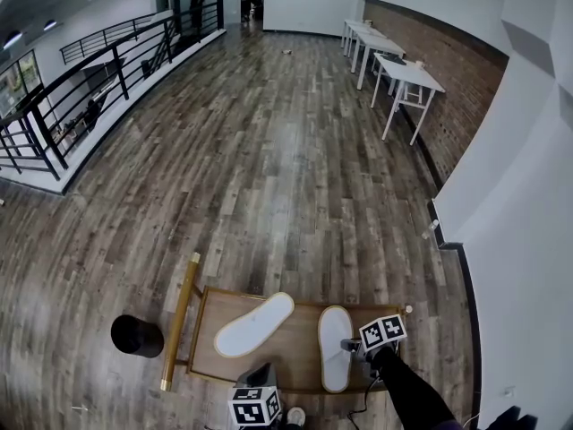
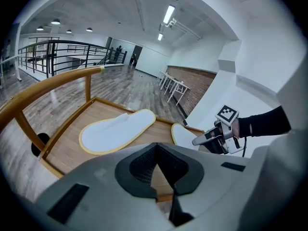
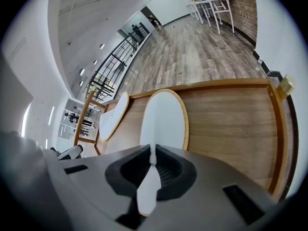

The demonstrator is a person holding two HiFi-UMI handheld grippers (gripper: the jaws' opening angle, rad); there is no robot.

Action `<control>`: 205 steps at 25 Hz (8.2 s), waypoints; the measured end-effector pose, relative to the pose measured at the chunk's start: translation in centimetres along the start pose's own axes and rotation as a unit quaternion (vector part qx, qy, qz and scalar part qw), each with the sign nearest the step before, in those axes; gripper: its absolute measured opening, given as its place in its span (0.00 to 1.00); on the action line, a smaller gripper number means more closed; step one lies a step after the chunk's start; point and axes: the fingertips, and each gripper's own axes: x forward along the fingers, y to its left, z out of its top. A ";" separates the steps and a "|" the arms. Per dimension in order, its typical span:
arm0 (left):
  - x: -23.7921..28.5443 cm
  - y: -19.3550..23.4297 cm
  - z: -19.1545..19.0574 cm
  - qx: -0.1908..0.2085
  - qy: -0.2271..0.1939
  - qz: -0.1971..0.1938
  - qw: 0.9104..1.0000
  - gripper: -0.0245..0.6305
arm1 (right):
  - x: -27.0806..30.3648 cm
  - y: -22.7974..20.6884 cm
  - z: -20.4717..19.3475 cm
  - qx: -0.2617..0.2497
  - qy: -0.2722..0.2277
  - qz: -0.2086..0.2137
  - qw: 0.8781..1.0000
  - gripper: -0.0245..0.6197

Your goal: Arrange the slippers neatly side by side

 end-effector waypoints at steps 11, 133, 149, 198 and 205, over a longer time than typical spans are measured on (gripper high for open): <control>0.4 -0.2 0.6 -0.005 -0.012 -0.010 1.000 0.04 | 0.2 0.3 -0.1 -0.004 -0.003 0.023 1.000 0.08; 8.8 1.6 5.7 -0.074 0.136 -0.078 0.985 0.25 | -9.1 13.5 1.7 -0.022 -0.364 0.007 0.931 0.03; 12.3 3.9 -0.7 -0.222 0.205 0.144 0.942 0.33 | -10.6 10.4 0.1 0.004 -0.368 -0.012 0.930 0.03; 14.0 -0.7 0.1 -0.014 0.308 -0.029 0.951 0.05 | -10.6 10.4 -0.1 -0.002 -0.365 -0.013 0.931 0.03; 14.2 -0.7 0.3 -0.013 0.293 -0.037 0.955 0.05 | -10.5 10.1 0.1 -0.003 -0.361 -0.019 0.933 0.03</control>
